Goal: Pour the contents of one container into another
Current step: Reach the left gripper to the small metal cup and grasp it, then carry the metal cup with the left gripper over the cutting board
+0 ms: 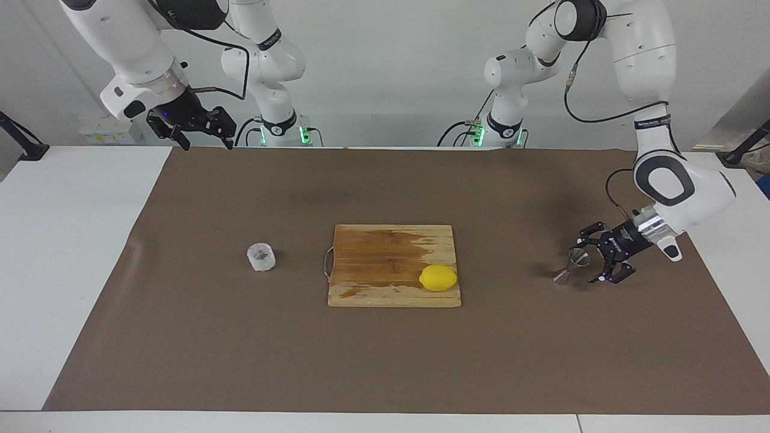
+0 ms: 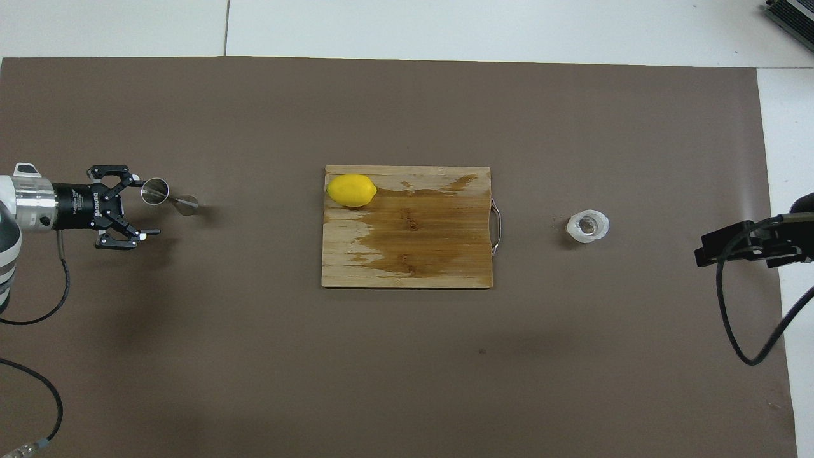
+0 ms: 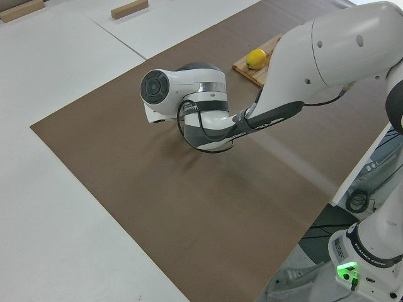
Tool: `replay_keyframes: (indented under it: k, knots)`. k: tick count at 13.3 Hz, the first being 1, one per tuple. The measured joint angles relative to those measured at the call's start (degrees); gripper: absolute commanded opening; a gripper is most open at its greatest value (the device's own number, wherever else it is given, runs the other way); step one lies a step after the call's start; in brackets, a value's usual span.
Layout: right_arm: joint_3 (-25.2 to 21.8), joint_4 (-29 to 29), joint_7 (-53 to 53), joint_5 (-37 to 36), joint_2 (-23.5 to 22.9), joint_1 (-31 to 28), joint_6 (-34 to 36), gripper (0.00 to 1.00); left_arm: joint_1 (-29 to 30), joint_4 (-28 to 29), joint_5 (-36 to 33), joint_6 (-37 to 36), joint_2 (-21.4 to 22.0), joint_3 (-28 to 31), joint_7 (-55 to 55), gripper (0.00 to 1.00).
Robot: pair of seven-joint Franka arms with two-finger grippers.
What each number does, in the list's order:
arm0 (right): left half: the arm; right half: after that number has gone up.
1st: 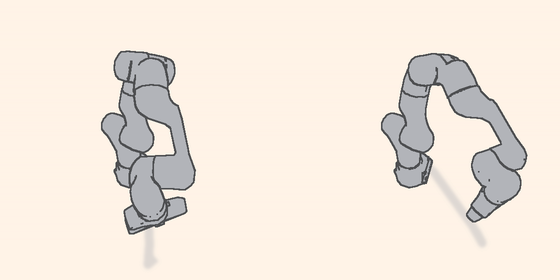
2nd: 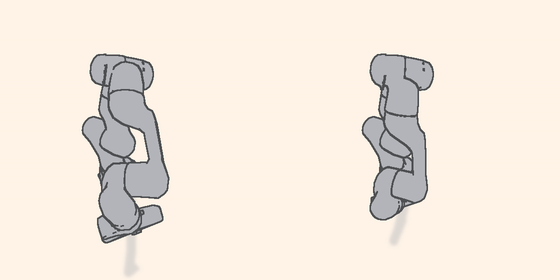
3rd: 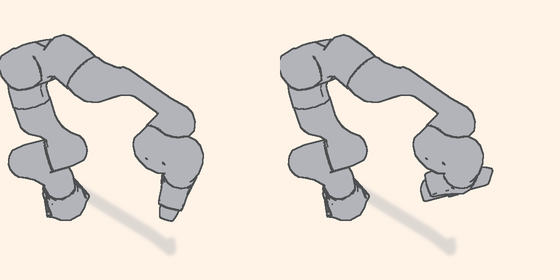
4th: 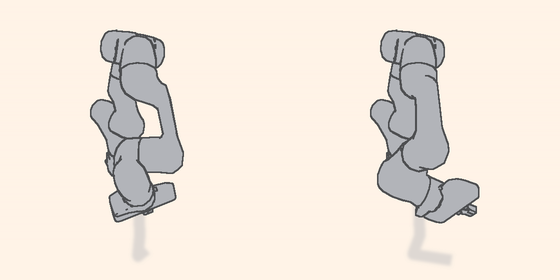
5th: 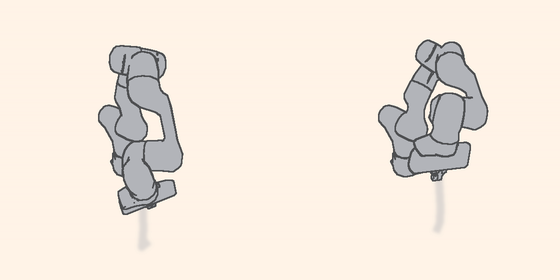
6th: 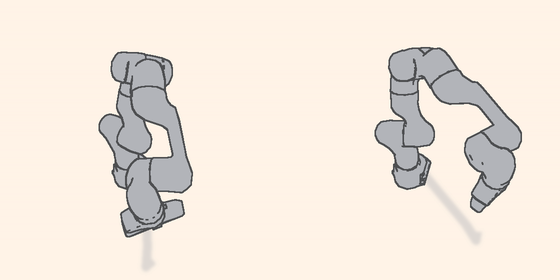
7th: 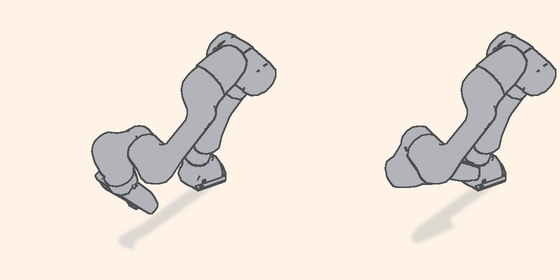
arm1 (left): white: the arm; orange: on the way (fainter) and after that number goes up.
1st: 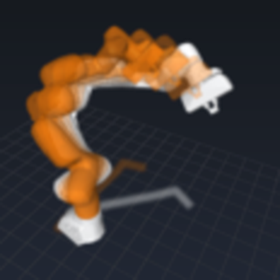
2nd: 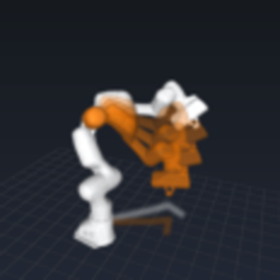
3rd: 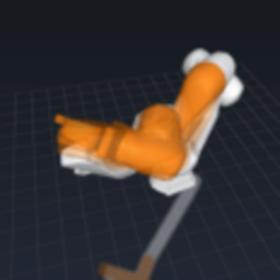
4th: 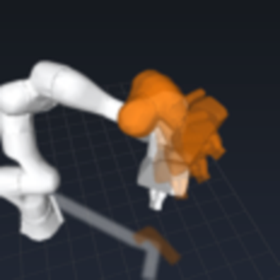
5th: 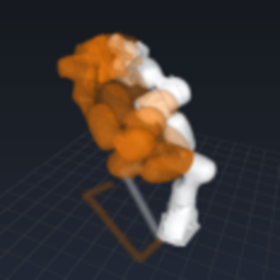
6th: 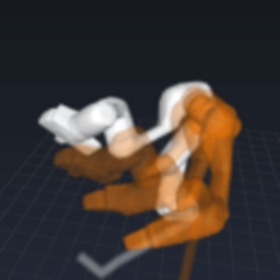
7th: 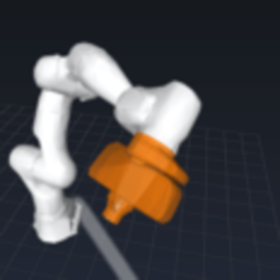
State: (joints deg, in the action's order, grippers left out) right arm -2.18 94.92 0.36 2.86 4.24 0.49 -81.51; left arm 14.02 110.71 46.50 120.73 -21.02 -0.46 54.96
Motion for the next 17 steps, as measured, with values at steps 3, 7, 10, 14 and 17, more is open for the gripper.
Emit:
replay_keyframes:
  k: [3,7,10,14,17]
  knots:
    - [0.0,0.0,0.0,0.0,0.0,0.0,0.0,1.0,-0.4,1.2,3.9,1.4,0.6,0.0,0.1,1.0]
    - [0.0,0.0,0.0,0.0,0.0,0.0,0.0,1.0,-2.1,3.1,9.5,3.7,1.1,-0.2,0.1,1.0]
    - [0.0,0.0,0.0,0.0,0.0,0.0,0.0,1.0,-2.7,4.7,12.3,5.6,1.4,-0.2,0.1,0.58]
    - [0.0,0.0,0.0,0.0,0.0,0.0,0.0,1.0,-3.2,4.8,15.1,5.9,1.9,-0.1,0.1,0.0]
    - [0.0,0.0,0.0,0.0,0.0,0.0,0.0,1.0,-3.1,4.7,16.5,5.9,3.1,0.0,0.1,0.0]
